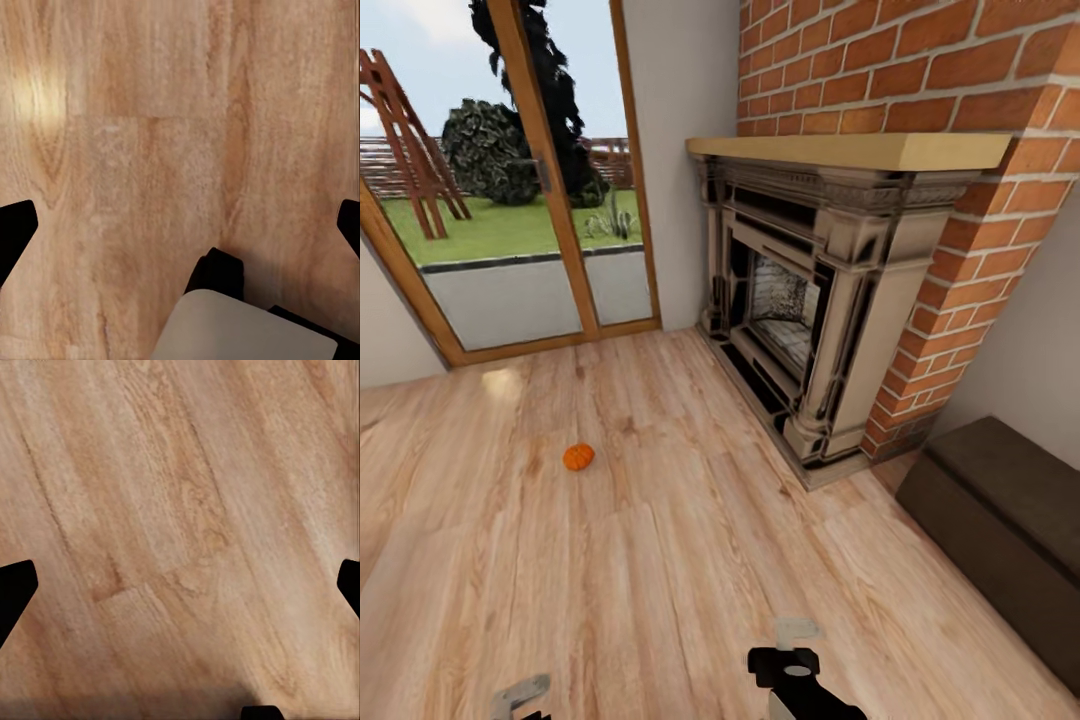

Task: Place each of the two pumpkins and all three candles from the living room inside a cabinet in the living room (use any cabinet), then make sure every cabinet is closed, and position the cauldron so it is next to a table in the living room.

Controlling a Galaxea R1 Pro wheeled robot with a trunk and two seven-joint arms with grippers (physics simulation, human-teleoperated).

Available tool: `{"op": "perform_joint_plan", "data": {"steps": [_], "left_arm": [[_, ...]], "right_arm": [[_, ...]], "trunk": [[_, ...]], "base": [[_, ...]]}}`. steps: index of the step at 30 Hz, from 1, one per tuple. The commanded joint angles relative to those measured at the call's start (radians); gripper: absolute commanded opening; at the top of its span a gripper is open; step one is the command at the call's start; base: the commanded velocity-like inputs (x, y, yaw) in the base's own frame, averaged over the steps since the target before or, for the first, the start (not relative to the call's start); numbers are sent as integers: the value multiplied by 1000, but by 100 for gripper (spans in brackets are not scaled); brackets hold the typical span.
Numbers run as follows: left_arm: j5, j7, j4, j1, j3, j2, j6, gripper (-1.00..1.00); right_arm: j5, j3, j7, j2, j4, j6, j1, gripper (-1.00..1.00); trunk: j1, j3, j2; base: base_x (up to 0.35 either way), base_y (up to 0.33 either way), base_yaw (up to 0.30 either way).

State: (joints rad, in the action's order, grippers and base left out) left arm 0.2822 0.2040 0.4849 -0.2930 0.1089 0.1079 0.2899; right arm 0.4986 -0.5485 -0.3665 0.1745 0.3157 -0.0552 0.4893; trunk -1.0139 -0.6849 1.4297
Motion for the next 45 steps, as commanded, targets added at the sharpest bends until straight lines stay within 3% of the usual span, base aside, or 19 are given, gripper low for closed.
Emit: {"op": "perform_joint_plan", "data": {"steps": [1,45], "left_arm": [[0,0,0,0,0,0,0,100],[0,0,1,0,0,0,0,100]], "right_arm": [[1,1,0,0,-1,0,0,100],[6,9,0,0,-4,2,0,100]], "trunk": [[0,0,0],[0,12,0]], "base": [[0,0,-287],[37,45,-287]]}}
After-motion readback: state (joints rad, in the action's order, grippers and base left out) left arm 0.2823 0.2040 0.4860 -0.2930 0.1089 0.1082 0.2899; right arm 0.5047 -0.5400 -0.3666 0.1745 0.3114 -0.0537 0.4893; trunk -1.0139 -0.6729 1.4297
